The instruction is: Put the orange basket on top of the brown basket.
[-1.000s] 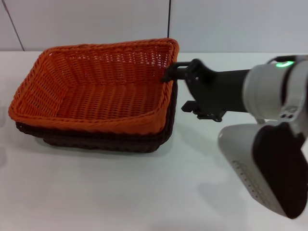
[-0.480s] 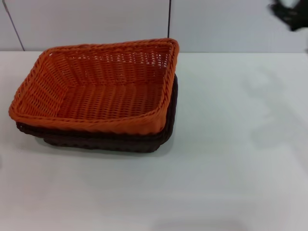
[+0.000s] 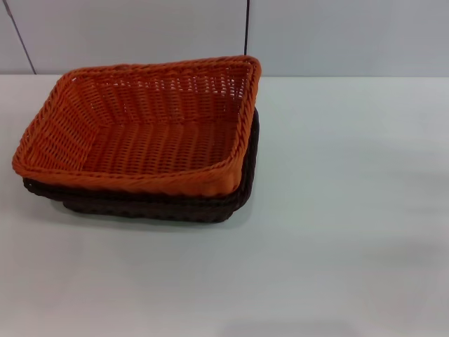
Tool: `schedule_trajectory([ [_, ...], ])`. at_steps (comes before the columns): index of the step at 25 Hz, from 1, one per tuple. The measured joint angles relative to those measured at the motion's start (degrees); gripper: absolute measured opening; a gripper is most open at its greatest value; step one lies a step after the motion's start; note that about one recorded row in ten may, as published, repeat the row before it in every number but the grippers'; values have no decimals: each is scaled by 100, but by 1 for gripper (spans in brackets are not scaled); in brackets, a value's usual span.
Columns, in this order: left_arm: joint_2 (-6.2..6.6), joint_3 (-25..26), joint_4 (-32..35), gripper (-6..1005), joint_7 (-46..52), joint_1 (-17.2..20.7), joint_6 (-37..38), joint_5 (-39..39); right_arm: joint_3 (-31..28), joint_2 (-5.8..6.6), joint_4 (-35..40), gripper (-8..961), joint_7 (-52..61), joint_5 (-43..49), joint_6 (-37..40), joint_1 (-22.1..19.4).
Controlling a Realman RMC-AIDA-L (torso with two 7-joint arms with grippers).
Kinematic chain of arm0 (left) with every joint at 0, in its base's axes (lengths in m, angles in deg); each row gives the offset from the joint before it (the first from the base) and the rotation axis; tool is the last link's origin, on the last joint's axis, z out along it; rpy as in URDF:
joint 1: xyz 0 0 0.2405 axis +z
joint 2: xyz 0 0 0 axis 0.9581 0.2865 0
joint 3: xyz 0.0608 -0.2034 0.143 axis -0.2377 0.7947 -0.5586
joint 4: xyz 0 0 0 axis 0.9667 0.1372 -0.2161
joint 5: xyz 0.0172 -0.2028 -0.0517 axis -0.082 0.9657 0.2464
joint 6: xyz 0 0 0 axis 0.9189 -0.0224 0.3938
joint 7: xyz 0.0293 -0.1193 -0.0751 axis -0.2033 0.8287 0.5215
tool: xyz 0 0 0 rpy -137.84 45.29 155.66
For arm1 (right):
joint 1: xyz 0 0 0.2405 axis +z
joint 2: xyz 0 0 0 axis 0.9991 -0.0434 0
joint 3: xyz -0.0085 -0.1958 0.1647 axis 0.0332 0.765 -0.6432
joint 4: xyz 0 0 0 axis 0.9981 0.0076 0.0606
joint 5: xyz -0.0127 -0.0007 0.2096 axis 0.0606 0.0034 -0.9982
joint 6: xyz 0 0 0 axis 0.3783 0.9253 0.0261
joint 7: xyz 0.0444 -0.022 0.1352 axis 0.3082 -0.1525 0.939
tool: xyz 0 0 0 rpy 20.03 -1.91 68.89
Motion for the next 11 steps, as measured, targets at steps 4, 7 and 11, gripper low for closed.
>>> schedule_trajectory([
  [4,-9,-12,10,716,55,25,34,0,219,-21,-732,727,297,-342,-874,162],
  [7,-11,-7,13,716,60,34,44,0,465,-14,-1003,727,331,-587,-1327,188],
  [11,-11,-14,14,716,60,28,45,1,478,-15,-1108,727,339,-598,-1402,169],
])
